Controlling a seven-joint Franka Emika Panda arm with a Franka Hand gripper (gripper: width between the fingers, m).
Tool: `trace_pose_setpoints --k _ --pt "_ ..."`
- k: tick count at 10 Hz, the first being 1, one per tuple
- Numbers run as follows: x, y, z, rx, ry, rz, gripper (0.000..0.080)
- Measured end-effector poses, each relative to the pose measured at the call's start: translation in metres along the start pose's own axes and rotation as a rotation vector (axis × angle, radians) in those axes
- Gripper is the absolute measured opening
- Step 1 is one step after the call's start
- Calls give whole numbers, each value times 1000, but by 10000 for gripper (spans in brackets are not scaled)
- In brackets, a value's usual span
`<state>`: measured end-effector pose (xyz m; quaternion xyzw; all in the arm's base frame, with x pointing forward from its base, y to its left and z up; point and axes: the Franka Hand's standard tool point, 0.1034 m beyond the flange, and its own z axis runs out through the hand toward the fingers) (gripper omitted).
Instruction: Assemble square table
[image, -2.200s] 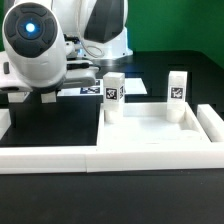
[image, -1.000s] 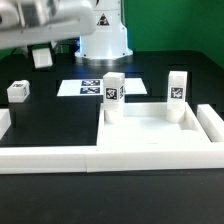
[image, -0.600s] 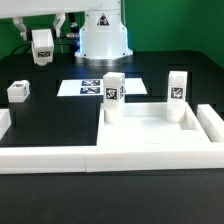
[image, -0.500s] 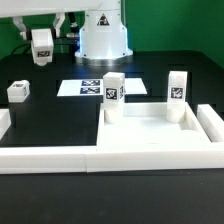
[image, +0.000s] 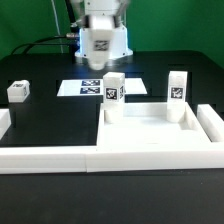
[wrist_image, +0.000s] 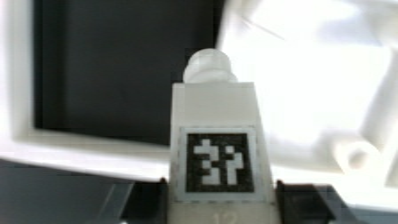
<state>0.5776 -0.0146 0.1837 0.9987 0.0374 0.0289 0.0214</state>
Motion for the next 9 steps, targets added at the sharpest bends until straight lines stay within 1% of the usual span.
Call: trace_pose_setpoints --k 1,2,3,4,5,6,7,8,9 --pt "19 -13 -5 10 111 27 291" --pt "22 -16 -6 17 141 40 291" --pt "29 -14 -7 6 253 32 291" --pt "29 -13 -5 -5 362 30 291" --pt "25 -12 -2 -10 394 25 291" --pt "29 -10 -5 -25 493 15 291" --pt "27 -9 -3 -36 550 8 291" --pt "24 -18 3 -19 521 30 291" --pt "24 -47 10 13 512 42 291"
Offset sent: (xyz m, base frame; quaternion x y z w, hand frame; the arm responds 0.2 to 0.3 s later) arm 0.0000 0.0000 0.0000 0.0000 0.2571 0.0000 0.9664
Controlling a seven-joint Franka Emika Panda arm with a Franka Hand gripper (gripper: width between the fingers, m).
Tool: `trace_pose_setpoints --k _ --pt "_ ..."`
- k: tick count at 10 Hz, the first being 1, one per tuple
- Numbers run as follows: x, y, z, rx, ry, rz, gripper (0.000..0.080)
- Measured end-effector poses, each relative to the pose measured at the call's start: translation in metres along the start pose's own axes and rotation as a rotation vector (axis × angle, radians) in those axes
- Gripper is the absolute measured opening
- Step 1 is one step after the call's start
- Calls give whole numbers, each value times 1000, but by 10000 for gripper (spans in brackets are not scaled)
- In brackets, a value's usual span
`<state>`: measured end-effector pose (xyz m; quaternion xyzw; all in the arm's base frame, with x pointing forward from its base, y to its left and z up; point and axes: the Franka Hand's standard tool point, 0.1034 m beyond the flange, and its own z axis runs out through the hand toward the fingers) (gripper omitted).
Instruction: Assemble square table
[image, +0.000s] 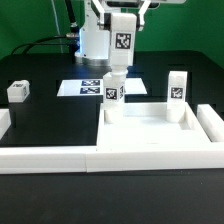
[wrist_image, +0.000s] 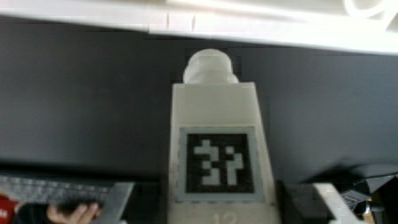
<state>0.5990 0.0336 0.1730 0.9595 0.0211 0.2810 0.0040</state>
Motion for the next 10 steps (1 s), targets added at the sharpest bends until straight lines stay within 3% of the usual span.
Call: trace_pose_setpoints --k 1,4,6,10 --pt "1 -19 7 15 -5 -5 291" --pt "3 -46 27 36 -5 -2 291" --pt "-7 -52 37 34 -10 -7 291" --pt "-12 -56 42 36 -1 -21 291"
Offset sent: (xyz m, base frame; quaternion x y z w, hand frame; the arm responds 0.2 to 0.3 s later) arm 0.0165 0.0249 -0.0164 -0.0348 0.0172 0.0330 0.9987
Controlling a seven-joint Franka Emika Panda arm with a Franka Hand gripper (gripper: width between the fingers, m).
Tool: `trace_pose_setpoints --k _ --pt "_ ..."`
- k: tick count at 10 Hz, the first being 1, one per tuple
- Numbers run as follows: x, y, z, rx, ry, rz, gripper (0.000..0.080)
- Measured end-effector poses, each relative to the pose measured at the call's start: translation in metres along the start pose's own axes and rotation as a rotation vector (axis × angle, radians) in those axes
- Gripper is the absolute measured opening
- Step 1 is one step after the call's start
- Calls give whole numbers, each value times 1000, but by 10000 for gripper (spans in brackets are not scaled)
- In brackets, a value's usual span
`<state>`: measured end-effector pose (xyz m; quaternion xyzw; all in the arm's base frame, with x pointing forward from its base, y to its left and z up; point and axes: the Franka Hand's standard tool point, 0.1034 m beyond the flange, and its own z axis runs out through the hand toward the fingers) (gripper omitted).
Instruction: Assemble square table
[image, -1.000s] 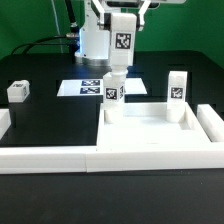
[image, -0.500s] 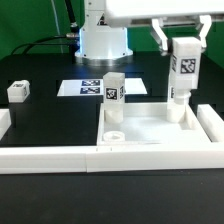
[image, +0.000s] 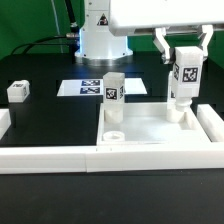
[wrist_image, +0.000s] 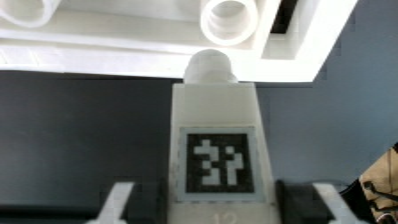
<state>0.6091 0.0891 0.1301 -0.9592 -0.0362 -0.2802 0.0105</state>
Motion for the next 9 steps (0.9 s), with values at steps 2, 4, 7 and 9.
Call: trace_pose_setpoints --k 2,4,7,9 --pt "-10 -3 11 0 -16 -7 291" --pt "-16 -3 16 -2 -27 -10 291" --pt "-18 -5 27 -2 -31 -16 291" --pt "-15 -9 33 -1 -24 -22 291"
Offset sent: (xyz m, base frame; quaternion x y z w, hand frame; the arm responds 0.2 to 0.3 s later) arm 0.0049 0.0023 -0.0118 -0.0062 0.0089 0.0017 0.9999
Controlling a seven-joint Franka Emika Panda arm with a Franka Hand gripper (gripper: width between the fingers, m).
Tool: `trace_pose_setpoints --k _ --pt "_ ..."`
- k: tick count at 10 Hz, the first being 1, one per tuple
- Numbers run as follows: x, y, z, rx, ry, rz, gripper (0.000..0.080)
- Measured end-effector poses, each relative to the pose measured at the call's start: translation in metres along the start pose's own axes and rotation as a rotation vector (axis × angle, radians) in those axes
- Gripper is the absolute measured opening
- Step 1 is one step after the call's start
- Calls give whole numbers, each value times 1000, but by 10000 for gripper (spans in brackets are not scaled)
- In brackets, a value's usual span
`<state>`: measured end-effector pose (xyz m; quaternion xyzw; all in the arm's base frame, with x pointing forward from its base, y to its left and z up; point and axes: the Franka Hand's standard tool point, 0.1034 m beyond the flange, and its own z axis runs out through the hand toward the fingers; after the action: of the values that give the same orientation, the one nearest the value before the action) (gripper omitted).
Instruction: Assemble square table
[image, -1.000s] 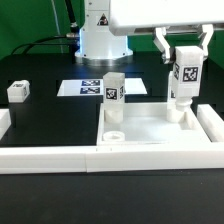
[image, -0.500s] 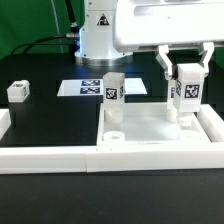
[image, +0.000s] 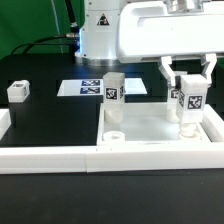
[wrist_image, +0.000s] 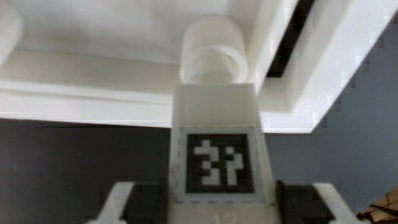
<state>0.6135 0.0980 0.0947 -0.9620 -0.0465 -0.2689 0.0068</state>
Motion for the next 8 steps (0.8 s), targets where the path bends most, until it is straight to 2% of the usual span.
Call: trace_pose_setpoints --k 5,8 --pt "-10 1 9 -5 1 -19 291" --pt "-9 1 13 -7 42 -27 291"
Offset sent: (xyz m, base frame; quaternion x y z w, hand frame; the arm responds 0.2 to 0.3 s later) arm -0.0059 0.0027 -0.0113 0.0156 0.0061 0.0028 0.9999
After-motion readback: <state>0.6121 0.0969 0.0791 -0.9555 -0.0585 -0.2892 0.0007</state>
